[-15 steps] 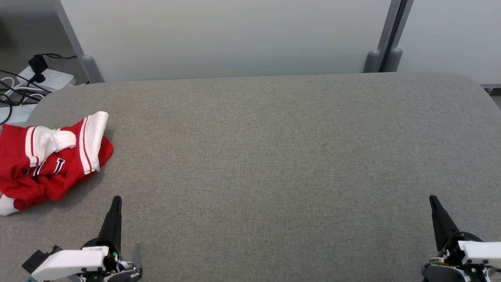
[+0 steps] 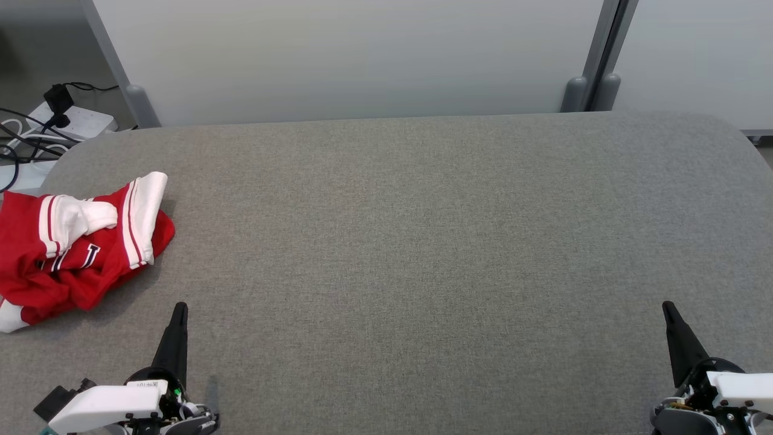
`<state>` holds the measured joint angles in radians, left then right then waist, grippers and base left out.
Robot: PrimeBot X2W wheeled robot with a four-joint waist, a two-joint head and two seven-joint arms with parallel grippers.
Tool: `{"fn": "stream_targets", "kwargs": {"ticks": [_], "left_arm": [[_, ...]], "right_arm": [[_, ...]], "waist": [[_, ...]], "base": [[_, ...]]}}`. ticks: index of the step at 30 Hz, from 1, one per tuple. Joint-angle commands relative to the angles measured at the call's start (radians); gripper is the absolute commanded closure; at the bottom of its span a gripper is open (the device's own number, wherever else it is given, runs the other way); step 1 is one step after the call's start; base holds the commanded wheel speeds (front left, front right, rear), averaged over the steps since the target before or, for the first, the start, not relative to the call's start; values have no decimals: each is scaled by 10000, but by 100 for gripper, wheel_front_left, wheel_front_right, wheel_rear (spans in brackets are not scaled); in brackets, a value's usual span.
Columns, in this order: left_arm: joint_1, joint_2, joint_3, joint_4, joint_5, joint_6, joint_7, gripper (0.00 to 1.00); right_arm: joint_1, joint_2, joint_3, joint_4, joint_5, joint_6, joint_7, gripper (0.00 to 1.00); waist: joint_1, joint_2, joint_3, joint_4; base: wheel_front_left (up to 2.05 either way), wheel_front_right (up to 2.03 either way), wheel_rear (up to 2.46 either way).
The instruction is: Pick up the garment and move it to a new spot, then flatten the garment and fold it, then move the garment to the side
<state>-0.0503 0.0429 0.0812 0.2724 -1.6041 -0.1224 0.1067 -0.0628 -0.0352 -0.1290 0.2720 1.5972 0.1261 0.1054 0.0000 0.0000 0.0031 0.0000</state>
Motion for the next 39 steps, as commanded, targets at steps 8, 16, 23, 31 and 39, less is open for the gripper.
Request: {"fn": "stream_targets", "kwargs": {"ticks": [8, 16, 23, 31, 39], "left_arm": [[-577, 74, 325, -274, -46, -83, 65, 100], [56, -22, -23, 154, 9, 5, -25, 0], [-100, -17, -103, 75, 35, 0, -113, 0], [-297, 49, -222, -82, 192, -6, -273, 0], [-612, 356, -532, -318, 993, -11, -685, 0]], "right_arm": [[-452, -150, 154, -272, 117, 46, 76, 100], [88, 36, 38, 113, -13, -2, -13, 0], [16, 15, 59, -6, -90, 1, -125, 0], [-93, -81, 151, -156, -342, 4, -325, 0], [-320, -431, 436, -401, -1335, 7, -660, 0]], "waist": [[0, 0, 0, 0], [0, 0, 2, -1], [19, 0, -15, -1], [0, 0, 13, -4], [0, 0, 2, 10]], "base": [[0, 0, 0], [0, 0, 0], [0, 0, 0], [0, 0, 0], [0, 0, 0]]}}
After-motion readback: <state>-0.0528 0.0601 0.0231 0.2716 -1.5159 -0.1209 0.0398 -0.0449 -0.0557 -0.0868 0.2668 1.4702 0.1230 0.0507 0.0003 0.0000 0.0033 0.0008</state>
